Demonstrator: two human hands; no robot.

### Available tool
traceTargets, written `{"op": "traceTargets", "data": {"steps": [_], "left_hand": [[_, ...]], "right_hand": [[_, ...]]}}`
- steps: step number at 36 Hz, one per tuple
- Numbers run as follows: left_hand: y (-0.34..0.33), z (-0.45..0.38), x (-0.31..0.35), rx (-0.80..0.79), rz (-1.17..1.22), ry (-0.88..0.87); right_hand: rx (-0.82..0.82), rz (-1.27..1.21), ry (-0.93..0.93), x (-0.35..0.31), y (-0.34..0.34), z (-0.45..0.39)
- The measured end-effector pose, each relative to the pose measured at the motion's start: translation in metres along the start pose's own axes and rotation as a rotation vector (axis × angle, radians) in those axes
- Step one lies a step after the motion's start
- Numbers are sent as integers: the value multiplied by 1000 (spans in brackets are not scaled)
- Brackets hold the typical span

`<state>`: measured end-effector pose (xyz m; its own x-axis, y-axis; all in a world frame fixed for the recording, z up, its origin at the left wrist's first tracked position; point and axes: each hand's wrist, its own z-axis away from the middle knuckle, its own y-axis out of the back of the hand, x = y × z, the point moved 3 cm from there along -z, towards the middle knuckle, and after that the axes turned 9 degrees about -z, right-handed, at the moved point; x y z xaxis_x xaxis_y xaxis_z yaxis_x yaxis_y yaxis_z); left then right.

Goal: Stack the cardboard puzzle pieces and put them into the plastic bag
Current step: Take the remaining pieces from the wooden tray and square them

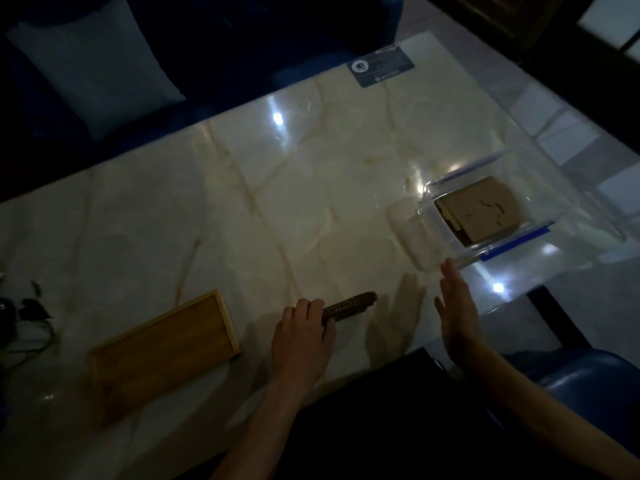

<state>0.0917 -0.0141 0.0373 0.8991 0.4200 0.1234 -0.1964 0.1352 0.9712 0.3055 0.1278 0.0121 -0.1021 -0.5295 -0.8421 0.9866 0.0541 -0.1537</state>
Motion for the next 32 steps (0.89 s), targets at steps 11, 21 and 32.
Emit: {"op": "traceTargets", "data": {"steps": [11, 21, 32], "left_hand": [[2, 0, 2, -2, -2, 28], [-1, 2, -2, 57, 7, 40], [-4, 7, -2, 121, 6, 60]], "right_hand": [[-294, 188, -74, 49, -75, 26], [1, 148, -4, 27, -54, 9], [-209, 276, -117, 42, -71, 16]]}}
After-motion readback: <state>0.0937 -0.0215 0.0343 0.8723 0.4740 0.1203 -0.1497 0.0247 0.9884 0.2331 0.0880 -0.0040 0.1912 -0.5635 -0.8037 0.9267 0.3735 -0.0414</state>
